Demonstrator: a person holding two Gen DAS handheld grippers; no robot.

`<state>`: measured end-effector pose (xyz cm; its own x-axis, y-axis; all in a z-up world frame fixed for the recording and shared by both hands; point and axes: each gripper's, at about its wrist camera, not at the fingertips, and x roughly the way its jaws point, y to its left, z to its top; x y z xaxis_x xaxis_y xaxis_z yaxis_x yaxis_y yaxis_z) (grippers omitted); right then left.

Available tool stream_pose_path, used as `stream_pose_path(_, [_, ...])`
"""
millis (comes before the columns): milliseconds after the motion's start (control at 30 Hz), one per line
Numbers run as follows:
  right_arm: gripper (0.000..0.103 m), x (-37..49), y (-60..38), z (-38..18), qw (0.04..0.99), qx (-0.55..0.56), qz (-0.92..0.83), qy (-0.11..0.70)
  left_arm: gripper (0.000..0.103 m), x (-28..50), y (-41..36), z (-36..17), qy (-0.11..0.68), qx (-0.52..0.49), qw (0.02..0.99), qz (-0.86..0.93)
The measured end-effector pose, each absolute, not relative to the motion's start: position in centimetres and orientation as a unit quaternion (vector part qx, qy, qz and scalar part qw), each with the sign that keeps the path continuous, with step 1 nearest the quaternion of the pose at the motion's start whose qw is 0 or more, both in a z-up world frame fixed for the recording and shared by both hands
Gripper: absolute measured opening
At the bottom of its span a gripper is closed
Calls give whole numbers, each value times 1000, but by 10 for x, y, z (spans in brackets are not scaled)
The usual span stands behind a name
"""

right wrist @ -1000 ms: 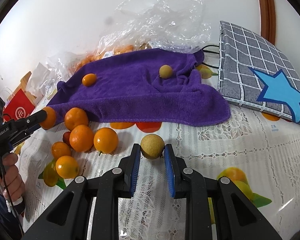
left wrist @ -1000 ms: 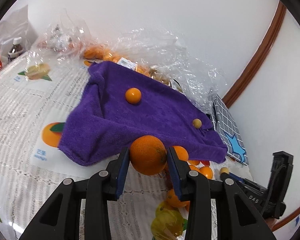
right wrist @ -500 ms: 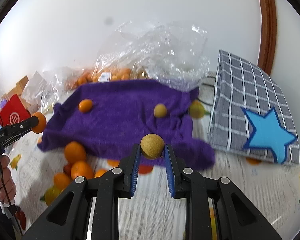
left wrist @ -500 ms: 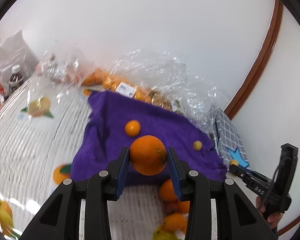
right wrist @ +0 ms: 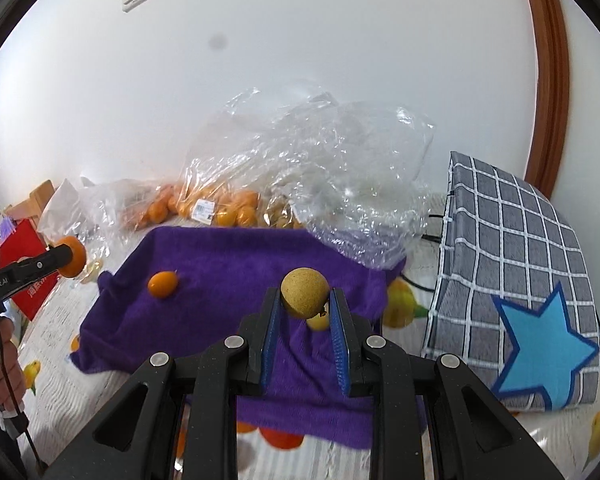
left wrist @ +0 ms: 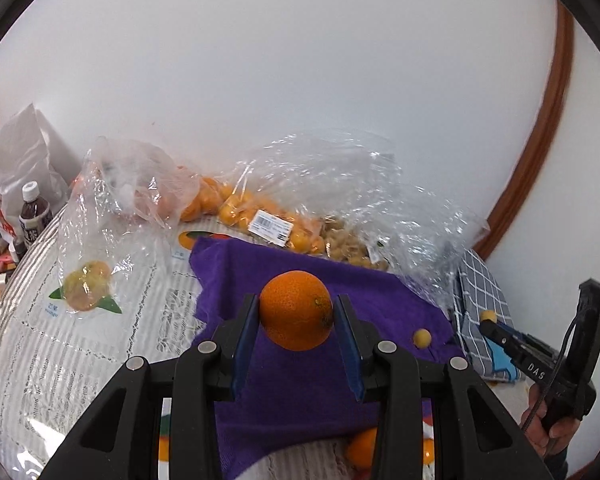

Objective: Organize fruits
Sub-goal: 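Carry both held fruits over the purple towel, then lower right tool's fruit onto the towel and open while left tool releases its orange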

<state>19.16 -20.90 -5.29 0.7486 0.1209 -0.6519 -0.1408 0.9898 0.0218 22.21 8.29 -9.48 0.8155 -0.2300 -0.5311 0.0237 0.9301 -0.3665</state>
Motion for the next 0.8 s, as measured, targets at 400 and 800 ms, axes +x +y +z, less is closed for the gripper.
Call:
stream_pose_path(400, [24, 224, -200, -97, 913, -8, 88, 399, 36, 268, 57, -128, 348, -172, 919, -63])
stream_pose_path(800, [24, 233, -179, -127, 899, -31, 107, 423, 36, 268, 55, -161, 382, -169, 905, -84])
